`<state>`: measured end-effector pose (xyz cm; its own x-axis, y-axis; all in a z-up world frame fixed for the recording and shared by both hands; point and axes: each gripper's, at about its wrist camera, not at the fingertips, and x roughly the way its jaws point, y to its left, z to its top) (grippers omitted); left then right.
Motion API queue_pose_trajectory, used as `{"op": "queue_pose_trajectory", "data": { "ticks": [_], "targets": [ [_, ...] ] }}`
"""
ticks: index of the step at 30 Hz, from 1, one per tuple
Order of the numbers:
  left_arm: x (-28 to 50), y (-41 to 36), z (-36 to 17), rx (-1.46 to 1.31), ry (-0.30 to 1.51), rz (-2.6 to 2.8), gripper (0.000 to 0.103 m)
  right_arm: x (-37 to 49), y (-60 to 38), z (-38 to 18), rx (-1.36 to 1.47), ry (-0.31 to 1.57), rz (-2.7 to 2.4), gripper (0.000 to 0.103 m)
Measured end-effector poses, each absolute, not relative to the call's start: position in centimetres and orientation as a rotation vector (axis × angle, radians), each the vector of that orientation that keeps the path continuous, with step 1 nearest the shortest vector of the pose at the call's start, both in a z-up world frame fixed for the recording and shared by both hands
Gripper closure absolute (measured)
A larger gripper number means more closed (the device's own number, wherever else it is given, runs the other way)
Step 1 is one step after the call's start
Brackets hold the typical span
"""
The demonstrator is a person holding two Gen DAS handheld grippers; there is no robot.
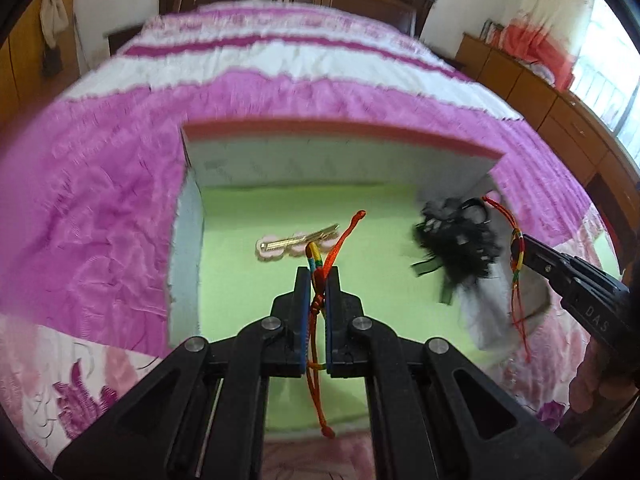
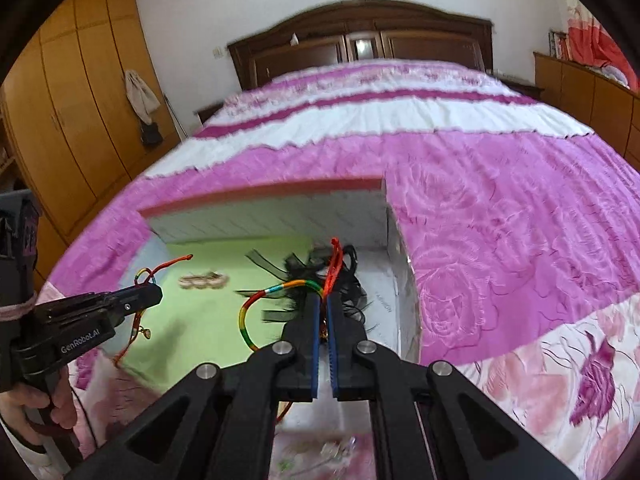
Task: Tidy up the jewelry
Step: 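Carry both held bracelets into the pink box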
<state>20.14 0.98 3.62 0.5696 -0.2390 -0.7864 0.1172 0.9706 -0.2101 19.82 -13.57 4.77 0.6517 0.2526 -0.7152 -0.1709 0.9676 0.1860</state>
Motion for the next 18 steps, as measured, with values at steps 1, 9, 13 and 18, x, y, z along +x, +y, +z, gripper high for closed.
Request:
{"op": "queue_pose_trajectory", "data": {
  "ticks": [1,9,13,18],
  "targets": [
    [20.7,1.0,3.1,-0.141,0.971,-0.207,0.103,20.4,-13.6,4.2,0.105,0.856,0.234,0.098],
    [22.0,0.1,1.4,-0.106,1.043,-0.212,0.103,21.8,-13.9,2.4,0.067,0.907,0.198,0.098],
    [21.9,-0.2,1.4,-0.084,1.017,-0.213,0.103,21.8,-13.9,2.3,0.061,0.875,0.192,0.098],
    [21.0,-0.2,2.7,-0.083,0.942,-0.204,0.089,21.3,-14.0,3.4,0.105,0.814,0.221,0.081]
  ]
}}
